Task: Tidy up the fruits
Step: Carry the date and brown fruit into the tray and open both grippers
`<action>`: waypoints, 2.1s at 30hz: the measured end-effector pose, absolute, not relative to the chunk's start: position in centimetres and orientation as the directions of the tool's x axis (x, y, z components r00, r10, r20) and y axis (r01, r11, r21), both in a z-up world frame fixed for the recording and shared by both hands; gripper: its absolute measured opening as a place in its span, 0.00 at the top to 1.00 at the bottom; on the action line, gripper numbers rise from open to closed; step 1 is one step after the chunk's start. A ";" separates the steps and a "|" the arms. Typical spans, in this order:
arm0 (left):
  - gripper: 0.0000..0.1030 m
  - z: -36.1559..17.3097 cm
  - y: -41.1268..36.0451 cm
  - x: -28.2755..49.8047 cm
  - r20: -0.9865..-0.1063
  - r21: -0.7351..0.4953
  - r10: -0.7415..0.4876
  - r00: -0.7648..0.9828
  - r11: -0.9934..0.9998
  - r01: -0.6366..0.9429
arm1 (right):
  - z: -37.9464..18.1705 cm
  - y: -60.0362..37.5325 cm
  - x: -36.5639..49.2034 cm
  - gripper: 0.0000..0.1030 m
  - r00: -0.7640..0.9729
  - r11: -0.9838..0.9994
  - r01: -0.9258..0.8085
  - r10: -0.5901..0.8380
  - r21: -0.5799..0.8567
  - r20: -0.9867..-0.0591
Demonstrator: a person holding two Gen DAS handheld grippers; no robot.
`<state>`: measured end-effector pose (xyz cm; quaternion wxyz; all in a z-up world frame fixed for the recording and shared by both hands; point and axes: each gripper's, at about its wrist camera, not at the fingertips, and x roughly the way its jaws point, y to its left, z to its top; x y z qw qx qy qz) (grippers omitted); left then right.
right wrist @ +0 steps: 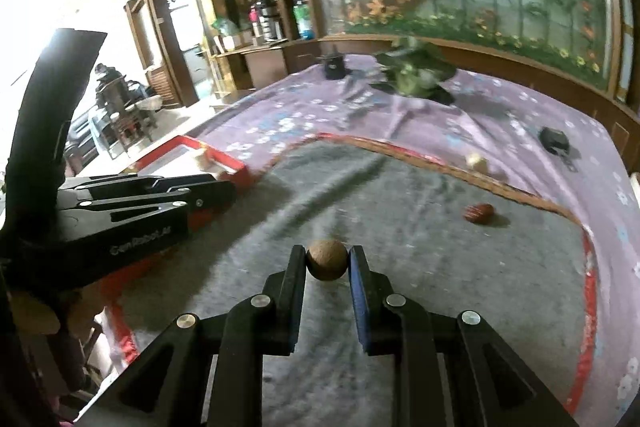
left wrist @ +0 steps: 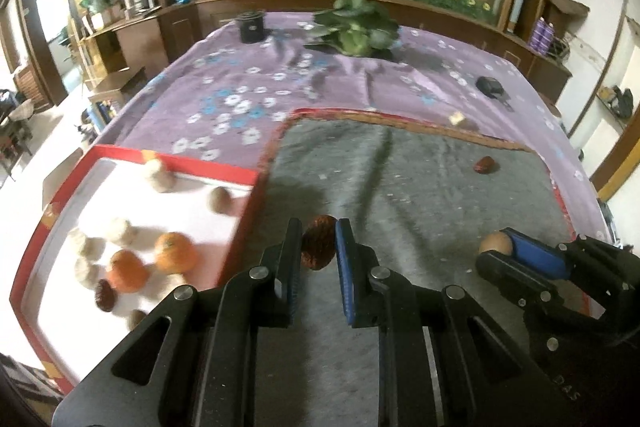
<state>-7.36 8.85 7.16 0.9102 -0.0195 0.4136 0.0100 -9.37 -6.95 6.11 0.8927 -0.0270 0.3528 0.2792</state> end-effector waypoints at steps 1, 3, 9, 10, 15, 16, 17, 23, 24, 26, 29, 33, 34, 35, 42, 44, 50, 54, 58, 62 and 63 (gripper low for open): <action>0.85 7.2 9.4 -7.5 -0.752 -0.028 0.008 0.659 0.999 -0.044 | 6.2 -6.3 -9.5 0.80 0.591 0.837 -0.528 0.484 0.144 -0.645; 0.85 7.3 10.6 -8.0 -0.750 -0.032 0.020 0.661 0.997 -0.067 | 6.3 -5.2 -9.6 0.80 0.582 0.826 -0.546 0.496 0.142 -0.644; 0.85 7.7 14.0 -9.7 -0.742 -0.044 0.052 0.668 0.991 -0.126 | 6.7 -1.5 -10.1 0.80 0.546 0.785 -0.603 0.536 0.142 -0.644; 0.85 7.8 14.6 -9.9 -0.741 -0.046 0.056 0.669 0.990 -0.134 | 6.7 -0.9 -10.1 0.80 0.538 0.777 -0.613 0.543 0.142 -0.645; 0.85 8.2 18.7 -11.6 -0.740 -0.059 0.094 0.666 0.977 -0.203 | 7.1 2.5 -10.3 0.80 0.476 0.716 -0.676 0.604 0.173 -0.639; 0.85 8.1 19.3 -11.8 -0.742 -0.064 0.095 0.663 0.975 -0.211 | 7.1 3.3 -10.4 0.80 0.466 0.706 -0.687 0.611 0.174 -0.640; 0.85 8.1 20.1 -12.2 -0.745 -0.068 0.098 0.659 0.973 -0.221 | 7.0 4.0 -10.4 0.80 0.457 0.697 -0.696 0.616 0.174 -0.642; 0.85 6.8 24.1 -14.1 -0.777 -0.083 0.119 0.618 0.954 -0.287 | 7.0 7.8 -10.8 0.80 0.373 0.618 -0.760 0.670 0.202 -0.642; 0.85 6.5 24.6 -14.2 -0.784 -0.089 0.118 0.609 0.950 -0.298 | 6.9 8.5 -10.8 0.80 0.368 0.610 -0.768 0.669 0.195 -0.646; 0.85 6.0 25.4 -14.4 -0.792 -0.108 0.107 0.602 0.945 -0.310 | 6.5 9.9 -10.9 0.80 0.356 0.599 -0.780 0.663 0.181 -0.659; 0.85 5.5 25.8 -14.6 -0.797 -0.119 0.098 0.596 0.942 -0.314 | 5.7 11.4 -10.9 0.80 0.331 0.583 -0.792 0.656 0.178 -0.678; 0.85 4.7 26.3 -14.6 -0.804 -0.174 0.037 0.593 0.940 -0.295 | 4.9 12.7 -11.1 0.80 0.309 0.562 -0.811 0.646 0.161 -0.698; 0.85 4.7 26.4 -14.6 -0.805 -0.184 0.025 0.593 0.939 -0.289 | 4.8 12.9 -11.1 0.80 0.308 0.562 -0.811 0.645 0.161 -0.699; 0.85 4.5 26.4 -14.7 -0.808 -0.192 0.011 0.589 0.940 -0.281 | 4.8 13.0 -10.9 0.80 0.305 0.563 -0.809 0.647 0.168 -0.699; 0.85 3.9 26.0 -14.5 -0.829 -0.161 0.015 0.560 0.951 -0.264 | 3.7 14.6 -9.6 0.80 0.250 0.545 -0.813 0.642 0.203 -0.724; 0.84 3.7 26.0 -14.4 -0.832 -0.161 0.016 0.554 0.949 -0.270 | 3.4 14.9 -9.5 0.78 0.251 0.545 -0.813 0.643 0.203 -0.723; 0.55 3.9 26.1 -14.5 -0.824 -0.143 0.048 0.564 0.946 -0.290 | 3.8 13.8 -9.5 0.70 0.259 0.556 -0.799 0.663 0.230 -0.703; 0.51 4.7 25.9 -14.7 -0.802 -0.127 0.080 0.592 0.945 -0.300 | 4.6 12.4 -9.4 0.69 0.280 0.570 -0.786 0.672 0.238 -0.685; 0.51 5.0 25.1 -14.6 -0.791 -0.103 0.105 0.603 0.948 -0.301 | 5.2 10.6 -9.4 0.68 0.318 0.600 -0.764 0.669 0.236 -0.672; 0.51 5.4 23.8 -14.5 -0.778 -0.070 0.138 0.612 0.951 -0.303 | 6.2 8.3 -9.8 0.68 0.373 0.633 -0.739 0.671 0.233 -0.641; 0.51 5.5 23.4 -14.4 -0.776 -0.066 0.141 0.615 0.951 -0.302 | 6.3 8.0 -10.0 0.68 0.386 0.640 -0.735 0.668 0.225 -0.636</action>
